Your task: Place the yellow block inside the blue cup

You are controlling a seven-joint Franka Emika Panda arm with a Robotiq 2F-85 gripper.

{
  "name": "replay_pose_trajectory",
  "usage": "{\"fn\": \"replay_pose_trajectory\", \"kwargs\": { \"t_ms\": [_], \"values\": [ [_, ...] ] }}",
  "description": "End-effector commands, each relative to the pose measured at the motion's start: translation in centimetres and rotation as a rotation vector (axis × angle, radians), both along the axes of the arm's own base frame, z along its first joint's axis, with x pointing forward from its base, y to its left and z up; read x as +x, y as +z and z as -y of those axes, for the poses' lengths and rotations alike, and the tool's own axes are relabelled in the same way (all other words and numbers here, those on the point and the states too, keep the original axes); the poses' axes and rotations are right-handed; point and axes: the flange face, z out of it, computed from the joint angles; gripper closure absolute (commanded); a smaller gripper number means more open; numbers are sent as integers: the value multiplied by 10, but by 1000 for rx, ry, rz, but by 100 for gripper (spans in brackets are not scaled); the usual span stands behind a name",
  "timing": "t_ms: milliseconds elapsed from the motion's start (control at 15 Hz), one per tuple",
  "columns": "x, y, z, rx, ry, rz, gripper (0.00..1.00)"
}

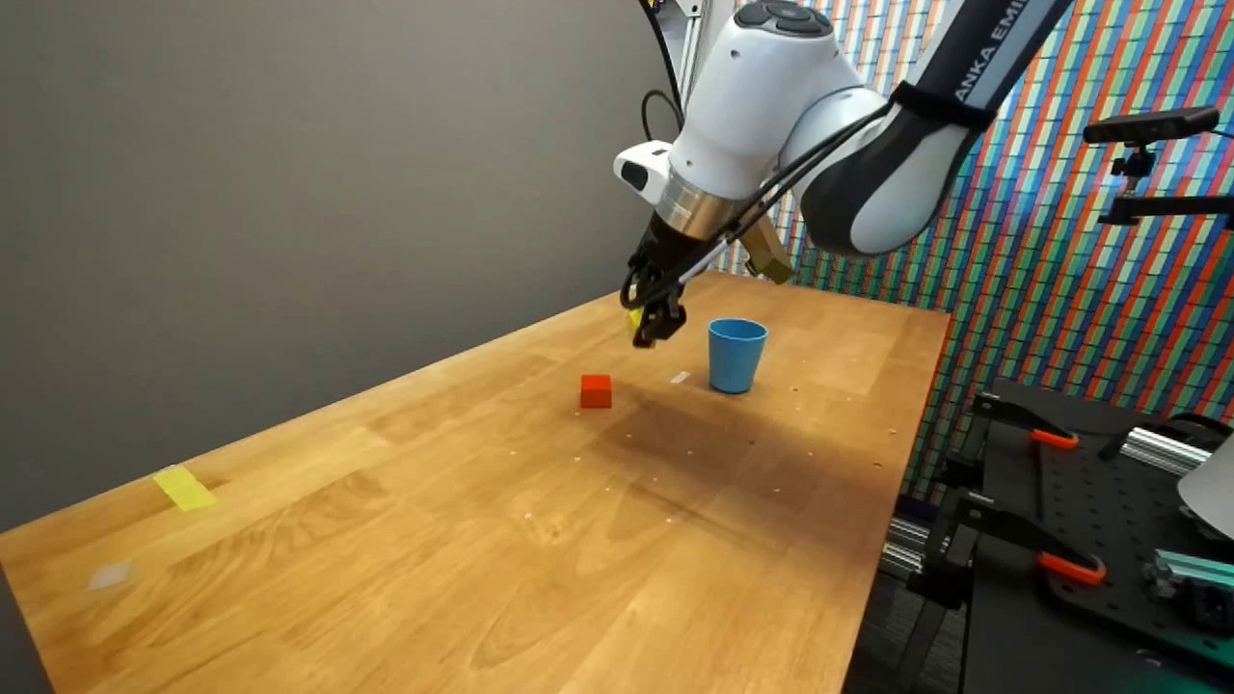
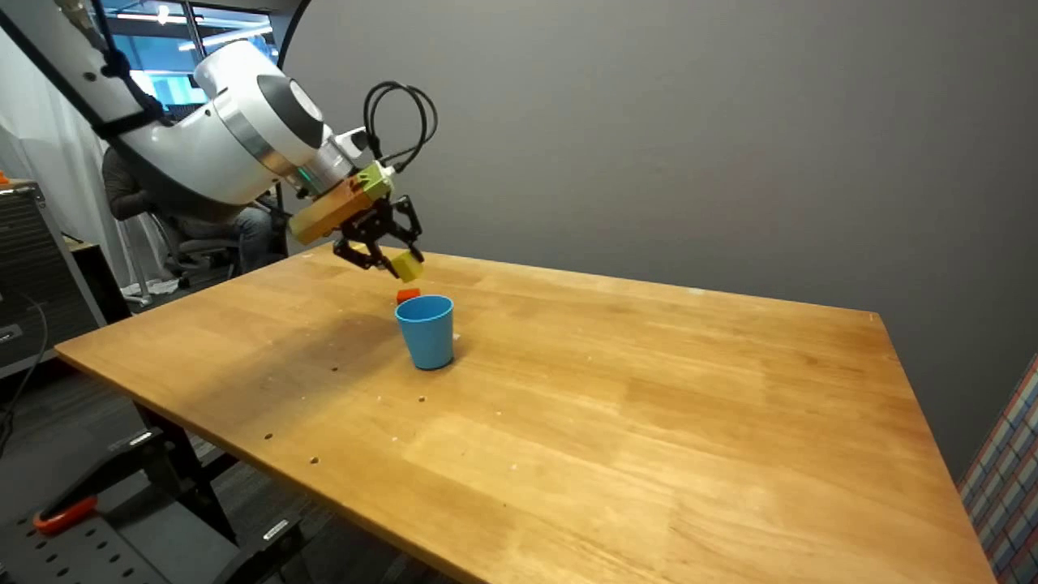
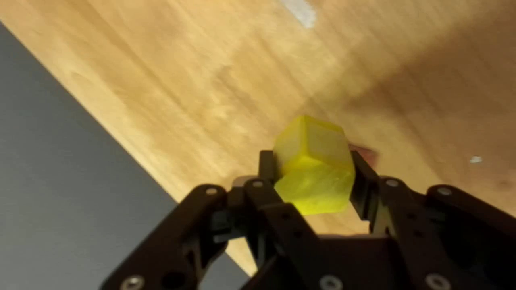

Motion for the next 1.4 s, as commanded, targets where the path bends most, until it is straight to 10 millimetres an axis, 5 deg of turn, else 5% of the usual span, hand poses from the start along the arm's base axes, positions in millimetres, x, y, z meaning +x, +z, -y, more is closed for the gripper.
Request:
{"fn": "replay_pose_trajectory", "kwargs": {
  "t_ms": [0, 267, 533, 800, 1067, 1333],
  "values": [
    [12, 53, 42, -40, -194, 42, 79],
    [8, 71, 103, -100, -417, -54, 79],
    [-9, 67, 129, -111, -591, -229, 79],
    [-24, 62, 109, -35, -665, -353, 79],
    [-24, 62, 74, 35, -608, -325, 79],
    [-17, 51, 59, 97, -544, -277, 79]
  ]
}}
